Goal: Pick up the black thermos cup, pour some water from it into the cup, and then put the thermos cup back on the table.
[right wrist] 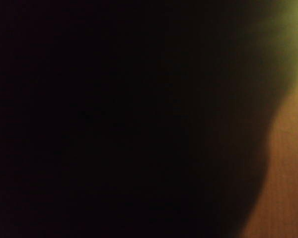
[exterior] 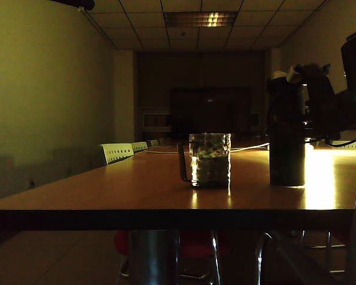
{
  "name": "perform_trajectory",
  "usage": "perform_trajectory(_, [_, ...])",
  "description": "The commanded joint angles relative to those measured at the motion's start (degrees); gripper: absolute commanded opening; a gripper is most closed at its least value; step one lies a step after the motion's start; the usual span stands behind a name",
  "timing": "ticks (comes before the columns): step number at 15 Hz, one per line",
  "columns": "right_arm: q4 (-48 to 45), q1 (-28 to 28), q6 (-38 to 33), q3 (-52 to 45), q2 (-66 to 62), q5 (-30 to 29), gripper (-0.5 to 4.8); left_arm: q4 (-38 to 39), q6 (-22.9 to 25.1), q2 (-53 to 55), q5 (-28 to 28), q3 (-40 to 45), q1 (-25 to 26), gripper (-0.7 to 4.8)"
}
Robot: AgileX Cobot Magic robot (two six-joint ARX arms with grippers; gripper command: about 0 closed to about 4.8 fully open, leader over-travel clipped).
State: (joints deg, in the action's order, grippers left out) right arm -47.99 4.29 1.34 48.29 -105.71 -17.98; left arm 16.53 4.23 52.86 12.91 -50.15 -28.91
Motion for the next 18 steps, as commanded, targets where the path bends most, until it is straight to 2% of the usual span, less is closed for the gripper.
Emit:
perform_trajectory(1, [-3.21, 0.07, 0.11, 0.59, 1.09, -0.96, 4.79, -0.77, -0.17, -0.07, 0.39, -0.42, -0.04, -0.06])
perform_trajectory(3, [-1.11, 0.07, 0.15, 0.57, 3.1, -2.97, 4.79, -0.77, -0.17, -0.07, 0.42, -0.42, -0.04, -0.06])
perform_trajectory(9, [21.16, -0.02, 4.35, 0.57, 14.78, -3.19, 4.79, -0.83, -0.2, -0.11, 0.44, -0.44, -0.04, -0.06])
perform_trajectory(13, [26.01, -0.02, 5.27, 0.59, 18.51, -2.38, 4.79, -0.9, -0.17, -0.11, 1.31, -0.44, -0.04, -0.06])
perform_trajectory(18, [36.92, -0.02, 5.33, 0.57, 19.12, -2.47, 4.79, -0.96, -0.15, -0.11, 1.77, -0.46, -0.04, -0.06])
